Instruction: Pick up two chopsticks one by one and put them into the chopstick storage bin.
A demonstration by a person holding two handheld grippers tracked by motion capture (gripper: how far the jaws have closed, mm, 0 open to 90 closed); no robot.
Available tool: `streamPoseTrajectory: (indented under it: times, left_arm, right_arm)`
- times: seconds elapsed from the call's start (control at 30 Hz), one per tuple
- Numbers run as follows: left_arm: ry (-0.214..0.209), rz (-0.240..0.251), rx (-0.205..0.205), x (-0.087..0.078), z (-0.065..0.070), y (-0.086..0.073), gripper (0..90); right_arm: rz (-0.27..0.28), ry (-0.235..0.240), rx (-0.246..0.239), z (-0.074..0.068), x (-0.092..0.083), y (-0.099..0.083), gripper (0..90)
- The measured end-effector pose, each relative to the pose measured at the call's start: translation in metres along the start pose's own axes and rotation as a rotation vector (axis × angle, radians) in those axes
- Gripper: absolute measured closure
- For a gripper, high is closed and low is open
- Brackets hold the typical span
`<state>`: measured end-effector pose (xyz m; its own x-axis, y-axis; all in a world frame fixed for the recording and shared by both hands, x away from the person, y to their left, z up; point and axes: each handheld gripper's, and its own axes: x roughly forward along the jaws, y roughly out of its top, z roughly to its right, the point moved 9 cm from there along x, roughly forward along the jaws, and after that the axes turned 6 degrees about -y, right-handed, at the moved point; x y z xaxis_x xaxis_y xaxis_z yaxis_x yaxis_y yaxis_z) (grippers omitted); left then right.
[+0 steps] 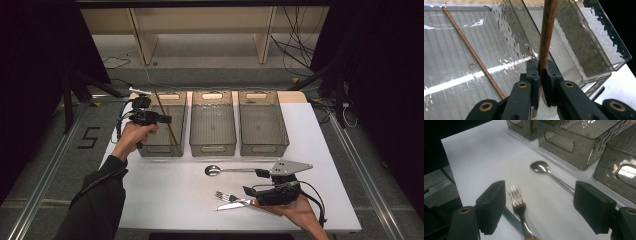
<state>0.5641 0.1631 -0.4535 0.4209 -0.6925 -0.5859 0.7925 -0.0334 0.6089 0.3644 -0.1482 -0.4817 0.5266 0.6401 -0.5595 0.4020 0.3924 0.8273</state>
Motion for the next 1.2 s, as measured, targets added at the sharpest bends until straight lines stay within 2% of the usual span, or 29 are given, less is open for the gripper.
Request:
streamPoseTrajectory:
  times: [0.2, 0.33, 0.5, 0.67, 0.9, 1.2]
  left_arm:
    - [0.005, -0.007, -0.002, 0.002, 0.000, 0.001, 82.9]
    - [0.014, 0.007, -0.011, 0.003, -0.001, 0.004, 64.9]
    - [0.086, -0.025, 0.002, 0.010, -0.004, 0.003, 38.4]
    - [0.101, -0.029, 0.012, 0.015, -0.004, 0.004, 25.4]
    - [0.151, -0.044, 0.022, 0.018, -0.005, 0.005, 17.4]
    - [0.127, -0.026, 0.027, 0.011, 0.005, 0.004, 17.1]
  right_arm:
    - [0.000, 0.001, -0.001, 0.000, 0.000, 0.000, 27.0]
    - [0.000, 0.001, 0.000, 0.001, -0.001, 0.000, 27.0]
    - [-0.003, 0.001, 0.004, 0.000, 0.000, -0.001, 27.0]
    - [-0.001, 0.002, 0.002, 0.001, 0.001, -0.001, 27.0]
    - [-0.002, 0.004, 0.005, 0.001, 0.000, -0.001, 27.1]
    - [0.001, 0.003, 0.006, 0.001, -0.001, 0.000, 27.1]
